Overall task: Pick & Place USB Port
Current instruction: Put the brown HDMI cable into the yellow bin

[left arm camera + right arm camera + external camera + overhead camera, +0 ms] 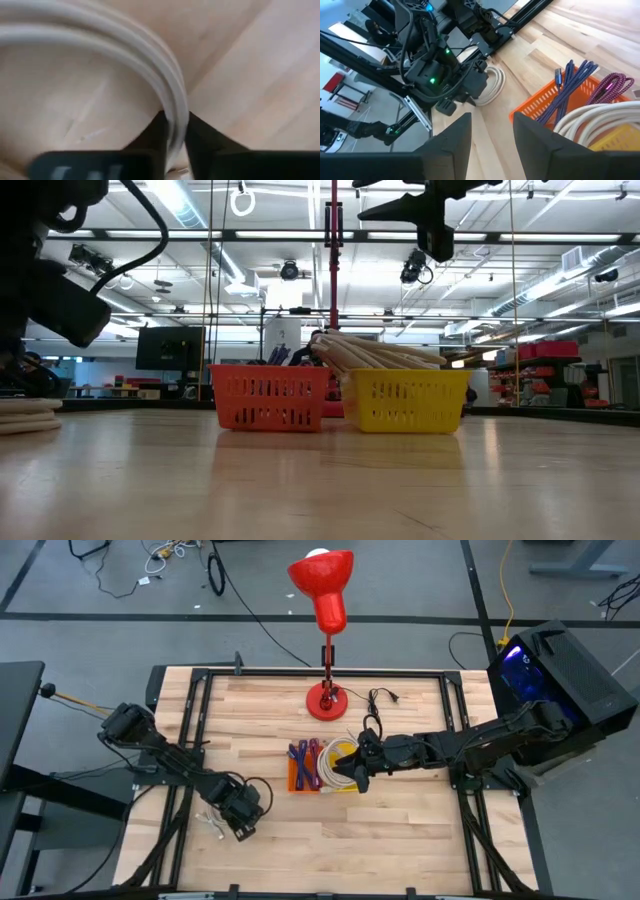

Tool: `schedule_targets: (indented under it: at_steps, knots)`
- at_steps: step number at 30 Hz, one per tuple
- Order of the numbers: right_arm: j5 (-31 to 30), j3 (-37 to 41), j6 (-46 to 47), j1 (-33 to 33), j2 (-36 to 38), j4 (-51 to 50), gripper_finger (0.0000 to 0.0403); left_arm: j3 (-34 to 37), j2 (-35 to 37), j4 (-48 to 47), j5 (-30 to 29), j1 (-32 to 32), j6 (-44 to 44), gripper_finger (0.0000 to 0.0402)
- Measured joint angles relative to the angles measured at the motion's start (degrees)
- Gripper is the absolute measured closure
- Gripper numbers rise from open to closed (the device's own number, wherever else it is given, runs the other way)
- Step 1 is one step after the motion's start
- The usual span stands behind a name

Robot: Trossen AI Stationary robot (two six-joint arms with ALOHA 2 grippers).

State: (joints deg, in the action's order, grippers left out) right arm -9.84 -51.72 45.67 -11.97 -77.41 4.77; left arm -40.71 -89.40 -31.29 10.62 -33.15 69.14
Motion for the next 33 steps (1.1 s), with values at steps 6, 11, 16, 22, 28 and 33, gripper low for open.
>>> schedule_targets:
  at_steps: [6,11,16,22,28,33]
  knots:
    - [-2.2,0.0,0.2,0.4,0.0,0.0,0.0266,0.1,0.0,3.1,-0.3,0.5,-0.7,0.0366]
    - [-2.7,0.0,-0.5,2.3,0.6,-0.1,0.0290,-3.2,1.0,6.2,-5.8,1.1,-1.4,0.0366]
    - [-2.8,0.0,-1.9,5.7,3.7,-3.4,0.0321,-8.5,5.1,3.7,-13.3,2.7,-2.7,0.0366]
    - [-1.0,0.0,-4.8,8.7,8.8,-11.9,0.0385,-17.1,9.1,-1.7,-19.9,4.3,-6.7,0.0366]
    - [-3.8,0.0,-5.6,9.7,13.5,-23.4,0.0399,-28.0,10.2,-8.0,-26.5,5.2,-12.8,0.0366]
    - [-7.4,0.0,-3.0,10.3,16.0,-35.5,0.0401,-35.8,10.3,-7.5,-30.7,6.9,-18.8,0.0366]
